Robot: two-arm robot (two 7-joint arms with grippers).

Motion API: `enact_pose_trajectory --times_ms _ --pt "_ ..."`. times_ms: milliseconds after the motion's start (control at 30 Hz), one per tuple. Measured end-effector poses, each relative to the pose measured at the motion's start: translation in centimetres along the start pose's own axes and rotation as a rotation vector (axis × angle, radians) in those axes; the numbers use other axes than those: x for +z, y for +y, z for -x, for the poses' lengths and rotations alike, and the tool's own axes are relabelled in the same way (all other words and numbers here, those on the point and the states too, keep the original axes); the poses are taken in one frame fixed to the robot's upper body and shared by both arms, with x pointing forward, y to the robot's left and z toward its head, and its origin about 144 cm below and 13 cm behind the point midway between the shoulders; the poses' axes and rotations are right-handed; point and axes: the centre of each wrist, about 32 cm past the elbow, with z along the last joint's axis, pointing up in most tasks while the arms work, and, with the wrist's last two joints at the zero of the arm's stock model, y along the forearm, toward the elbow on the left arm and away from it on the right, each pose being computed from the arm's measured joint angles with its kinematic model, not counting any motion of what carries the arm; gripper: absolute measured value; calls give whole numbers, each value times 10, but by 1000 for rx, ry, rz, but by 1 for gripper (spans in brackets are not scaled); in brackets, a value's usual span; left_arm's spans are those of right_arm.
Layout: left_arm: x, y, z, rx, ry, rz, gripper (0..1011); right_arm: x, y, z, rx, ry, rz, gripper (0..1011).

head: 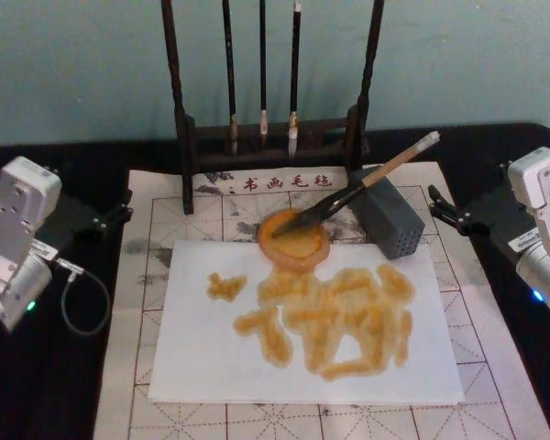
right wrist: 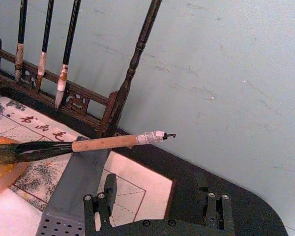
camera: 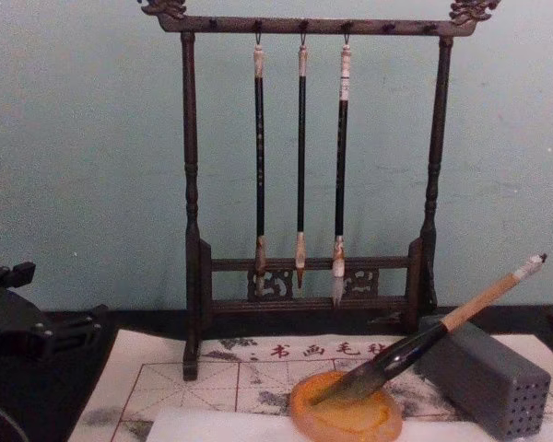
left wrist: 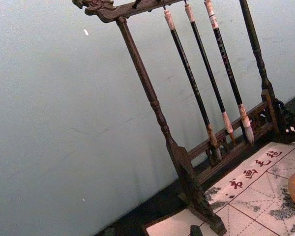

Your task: Pick up the brush from the inkstone, write on the paper, then place the brush back to its original position.

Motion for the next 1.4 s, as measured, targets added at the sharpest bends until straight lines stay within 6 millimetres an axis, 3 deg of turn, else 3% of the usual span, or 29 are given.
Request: enact_pose_trajectory --times_ms 800,1100,1400 --pt "0 0 0 0 0 0 1001 -1 0 0 9 16 -2 1002" --pt "0 0 0 0 0 0 1001 -2 -1 0 40 157 -9 1003" --pt "0 0 0 0 0 0 1001 -1 -2 0 82 445 -4 1002"
